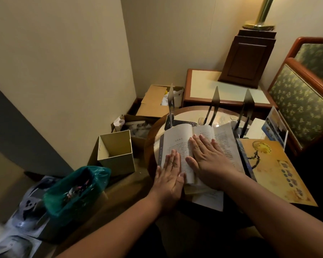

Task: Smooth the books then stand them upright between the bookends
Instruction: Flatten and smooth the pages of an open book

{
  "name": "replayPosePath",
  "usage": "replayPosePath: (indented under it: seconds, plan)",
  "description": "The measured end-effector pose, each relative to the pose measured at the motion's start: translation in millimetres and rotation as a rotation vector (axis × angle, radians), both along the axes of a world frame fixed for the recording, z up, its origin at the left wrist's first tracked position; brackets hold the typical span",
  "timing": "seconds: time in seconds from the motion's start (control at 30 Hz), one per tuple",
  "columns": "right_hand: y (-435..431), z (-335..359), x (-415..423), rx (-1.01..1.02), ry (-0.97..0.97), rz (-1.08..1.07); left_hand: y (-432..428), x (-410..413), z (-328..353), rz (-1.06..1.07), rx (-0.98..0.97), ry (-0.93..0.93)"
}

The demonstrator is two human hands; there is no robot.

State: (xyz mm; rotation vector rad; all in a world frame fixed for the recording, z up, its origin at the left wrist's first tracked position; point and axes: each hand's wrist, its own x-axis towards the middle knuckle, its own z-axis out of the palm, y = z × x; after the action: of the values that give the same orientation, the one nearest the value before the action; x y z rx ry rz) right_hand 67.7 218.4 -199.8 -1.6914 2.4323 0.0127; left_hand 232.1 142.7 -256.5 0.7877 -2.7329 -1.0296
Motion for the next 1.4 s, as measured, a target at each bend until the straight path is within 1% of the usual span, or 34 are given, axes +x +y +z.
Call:
replayPosePath:
  seconds: [0.23,0.37,0.5,0.57,0.7,0.83,1.03,1.2,1.4]
  plan:
    - [1,-1,1,-0.019,-0.009,-0.009,-34,-41,11,0.029,-0.031,-0.001]
    - [2,1,0,-0.006,-0.011,-0.001,-57,-70,20,0.074,-0.015,0.019]
    - [1,1,-1,-0.005,-0.008,-0.007,-71,-87,21,0.094,-0.098,-0.038]
    - [1,0,-2,-0.017,-0.017,-0.006,-73,-87,21,0.080,-0.122,-0.037]
    - [5,0,-3,-0.056,-0.049,0.009,-67,-76,21,-0.004,-0.159,0.033]
    - [8,0,-3,-0.099,-0.087,0.006,-51,-61,16,-0.056,-0.134,0.106]
    - [14,2,-9,-0.250,-0.254,-0.018,-43,-46,7,-0.071,-0.159,0.085]
    - [24,18,-4,-0.392,-0.416,-0.042,-44,-43,9,-0.077,-0.165,0.059]
    - [35,26,-3,-0.471,-0.497,-0.124,-45,-42,12,-0.083,-0.140,0.062]
